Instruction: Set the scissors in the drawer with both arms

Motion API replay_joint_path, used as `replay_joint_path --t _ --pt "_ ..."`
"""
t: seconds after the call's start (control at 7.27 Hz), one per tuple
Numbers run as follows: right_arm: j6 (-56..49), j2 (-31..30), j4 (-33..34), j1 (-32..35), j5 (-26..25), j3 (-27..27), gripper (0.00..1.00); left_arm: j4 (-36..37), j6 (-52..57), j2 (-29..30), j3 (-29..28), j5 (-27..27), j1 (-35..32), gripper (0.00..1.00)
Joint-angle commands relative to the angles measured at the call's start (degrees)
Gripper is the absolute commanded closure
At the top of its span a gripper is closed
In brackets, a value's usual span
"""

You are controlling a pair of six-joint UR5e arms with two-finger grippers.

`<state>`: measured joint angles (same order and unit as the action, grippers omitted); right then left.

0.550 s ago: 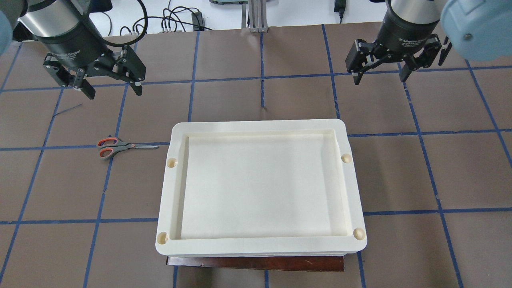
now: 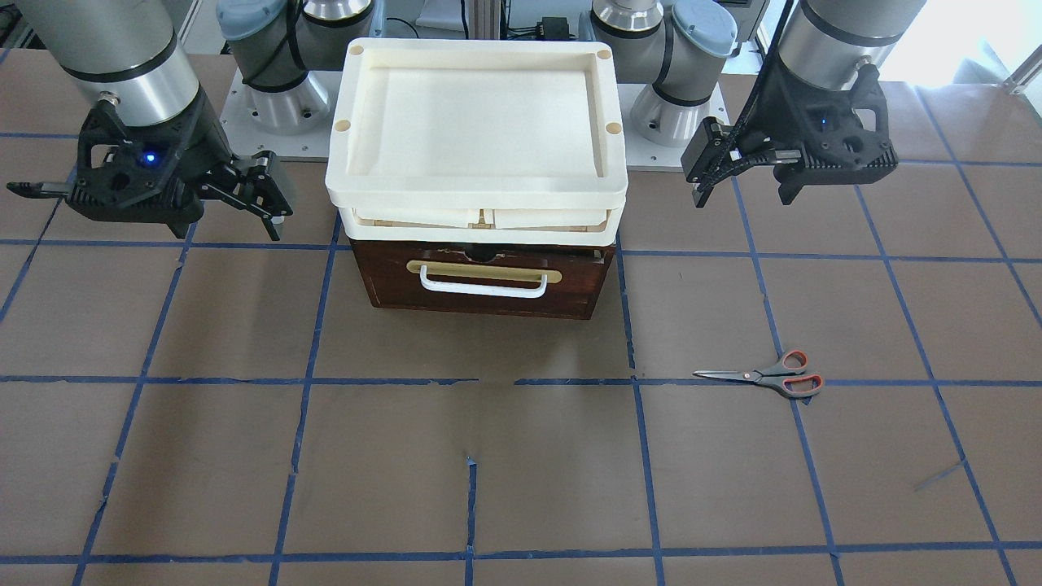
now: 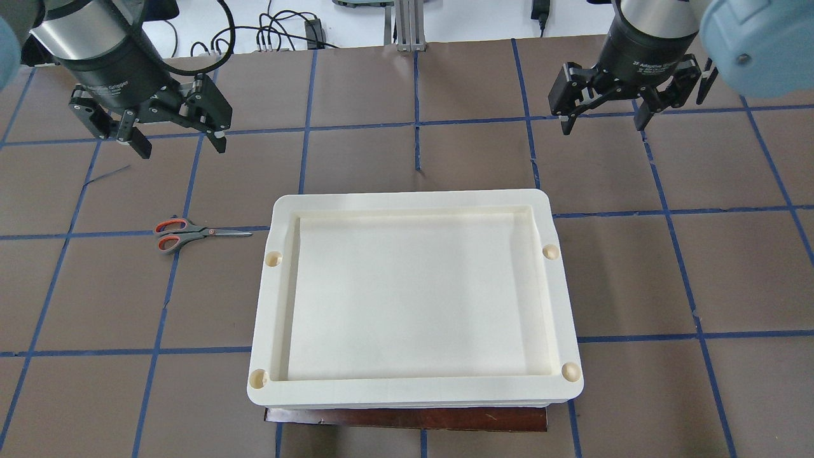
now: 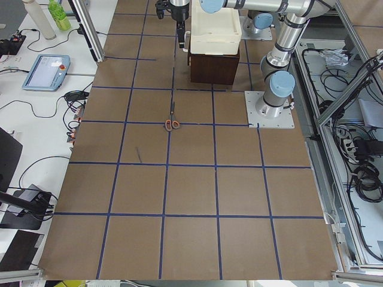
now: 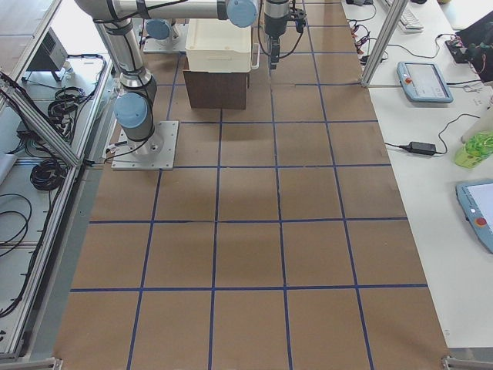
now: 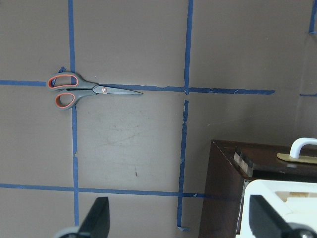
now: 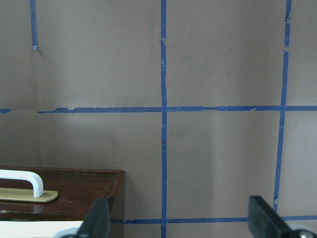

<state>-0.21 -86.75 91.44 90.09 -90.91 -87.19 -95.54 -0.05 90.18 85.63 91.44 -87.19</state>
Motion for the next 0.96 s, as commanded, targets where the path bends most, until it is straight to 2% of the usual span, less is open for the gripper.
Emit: replay_joint_path --t 0.0,0.41,0.55,0.83 --pt "0.12 -0.09 -0.55 0.0 -0.06 0.0 0.0 0.0 0.4 -0.18 0.24 -0.21 -0.09 0.0" --pt "0.03 -0.88 -1.09 1.83 0.9 0.17 0.0 1.22 0.58 -0.01 1.56 -0.21 0.0 0.0" --pt "-0.4 0.95 0.3 4.19 0.82 0.52 0.0 1.4 0.49 0.08 1.56 -0.3 0.26 0.0" --pt "-4.0 9.71 10.11 11.39 0.91 2.79 0.0 1.75 0.31 0.08 2.0 -0.21 0.7 0.0"
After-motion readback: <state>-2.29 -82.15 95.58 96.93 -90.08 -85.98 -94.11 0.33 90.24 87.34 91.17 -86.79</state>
